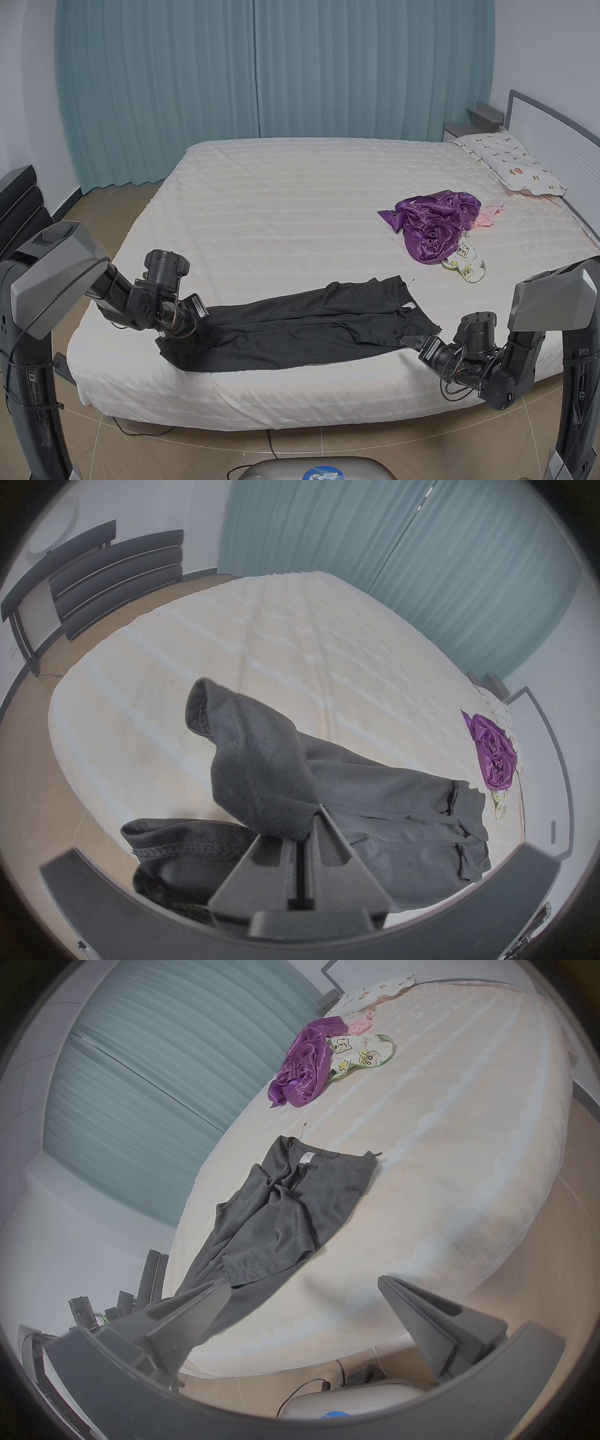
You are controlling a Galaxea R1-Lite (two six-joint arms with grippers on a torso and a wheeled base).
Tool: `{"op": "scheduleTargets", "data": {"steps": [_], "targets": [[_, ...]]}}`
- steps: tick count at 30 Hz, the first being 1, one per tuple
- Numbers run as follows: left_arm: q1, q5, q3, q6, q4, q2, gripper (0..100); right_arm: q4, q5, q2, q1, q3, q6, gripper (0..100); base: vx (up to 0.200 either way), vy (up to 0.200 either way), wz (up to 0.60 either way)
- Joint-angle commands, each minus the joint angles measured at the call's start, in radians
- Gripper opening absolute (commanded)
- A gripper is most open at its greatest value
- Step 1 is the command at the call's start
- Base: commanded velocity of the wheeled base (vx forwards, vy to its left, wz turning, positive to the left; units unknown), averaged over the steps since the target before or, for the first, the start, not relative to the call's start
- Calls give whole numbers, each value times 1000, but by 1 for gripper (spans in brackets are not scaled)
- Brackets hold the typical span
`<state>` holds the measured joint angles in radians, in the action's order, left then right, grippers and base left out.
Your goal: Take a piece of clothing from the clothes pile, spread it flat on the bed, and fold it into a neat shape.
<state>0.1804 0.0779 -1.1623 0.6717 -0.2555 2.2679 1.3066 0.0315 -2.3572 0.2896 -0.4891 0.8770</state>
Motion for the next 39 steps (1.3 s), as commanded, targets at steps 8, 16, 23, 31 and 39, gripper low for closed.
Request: {"op": "scheduleTargets", "data": {"steps": [8, 16, 23, 31, 39], "targets": [[37, 0, -50, 0, 24, 2, 0, 0, 2, 0, 2, 0, -1, 100, 0, -175, 0], [57, 0, -71, 0, 41, 5, 0, 0, 1, 0, 2, 0, -1, 100, 0, -200, 0], [83, 0, -137, 0, 101, 9, 0, 0, 1, 0, 2, 0, -1, 100, 0, -200, 0], [131, 0, -306, 5, 233, 75, 0, 0, 1, 0, 2, 0, 0, 100, 0, -200, 0], [185, 0, -481, 51, 326, 163, 0, 0, 1, -4, 2, 0, -1, 100, 0, -200, 0]]}}
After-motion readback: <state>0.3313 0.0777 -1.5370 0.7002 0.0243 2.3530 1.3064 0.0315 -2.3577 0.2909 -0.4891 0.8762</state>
